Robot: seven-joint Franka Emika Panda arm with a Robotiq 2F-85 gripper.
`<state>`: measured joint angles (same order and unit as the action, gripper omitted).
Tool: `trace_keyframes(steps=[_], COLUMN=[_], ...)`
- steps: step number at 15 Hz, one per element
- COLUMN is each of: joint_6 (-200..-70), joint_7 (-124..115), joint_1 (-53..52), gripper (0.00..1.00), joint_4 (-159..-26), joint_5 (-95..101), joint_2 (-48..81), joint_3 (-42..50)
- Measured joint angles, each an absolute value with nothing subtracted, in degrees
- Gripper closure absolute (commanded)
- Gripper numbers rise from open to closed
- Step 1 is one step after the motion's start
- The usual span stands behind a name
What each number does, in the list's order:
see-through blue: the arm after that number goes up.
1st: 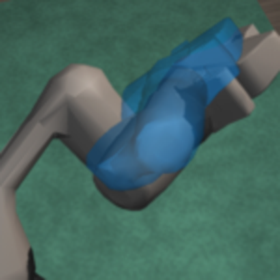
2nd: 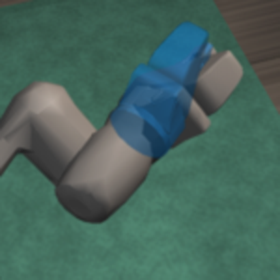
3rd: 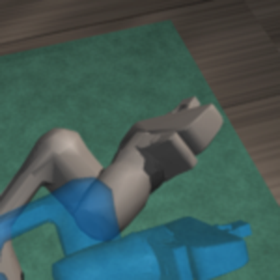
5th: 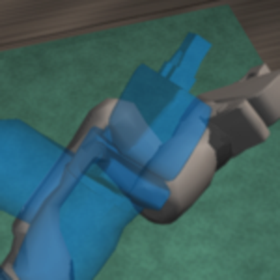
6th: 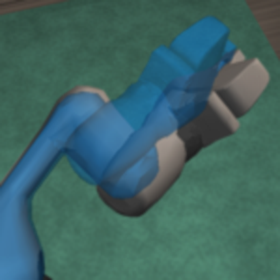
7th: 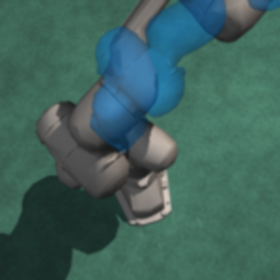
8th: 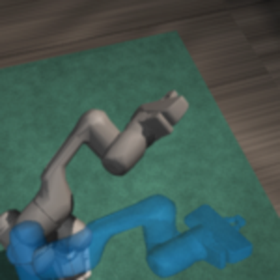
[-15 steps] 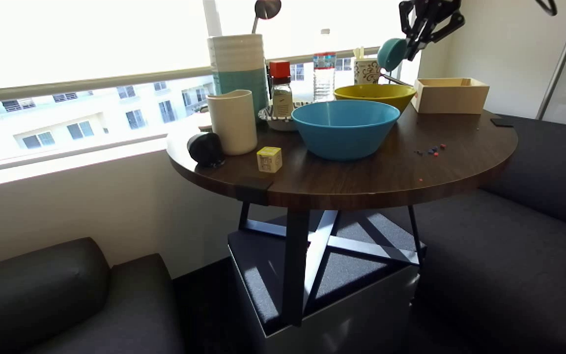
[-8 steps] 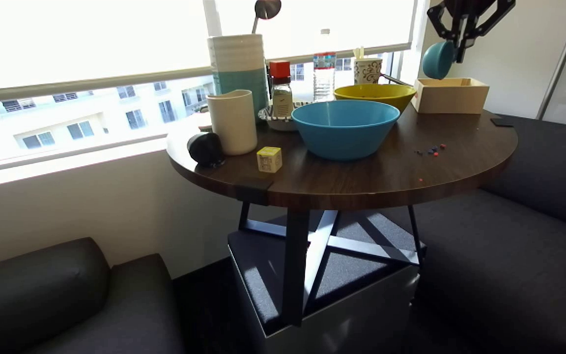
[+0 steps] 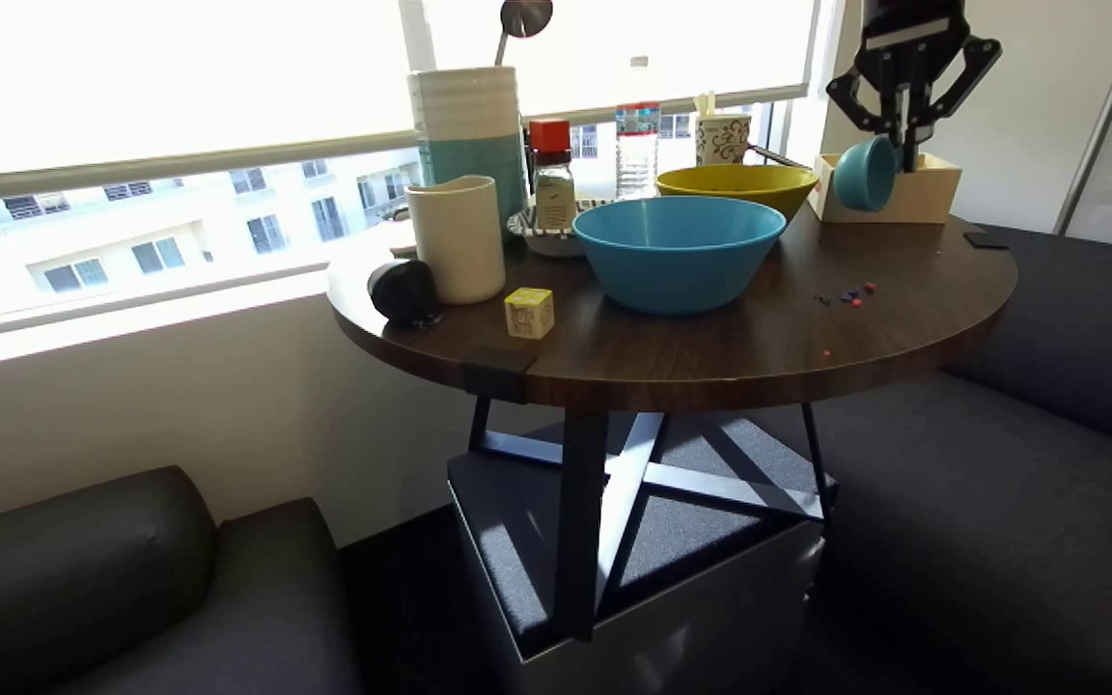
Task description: Place some cereal from the yellow bowl in the blue measuring cup then put the cereal back in the yellow bowl using the spoon
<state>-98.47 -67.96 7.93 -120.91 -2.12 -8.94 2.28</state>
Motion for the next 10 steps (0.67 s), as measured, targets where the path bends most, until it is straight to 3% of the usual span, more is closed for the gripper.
trace_keyframes(steps=[10], joint_6=[-109.4], joint_7=[-66.4], joint_1=[8.0], gripper=[0.98], joint_4=[-125.9], joint_5=[-5.8], joint_2=[-4.9], joint_3=[4.6])
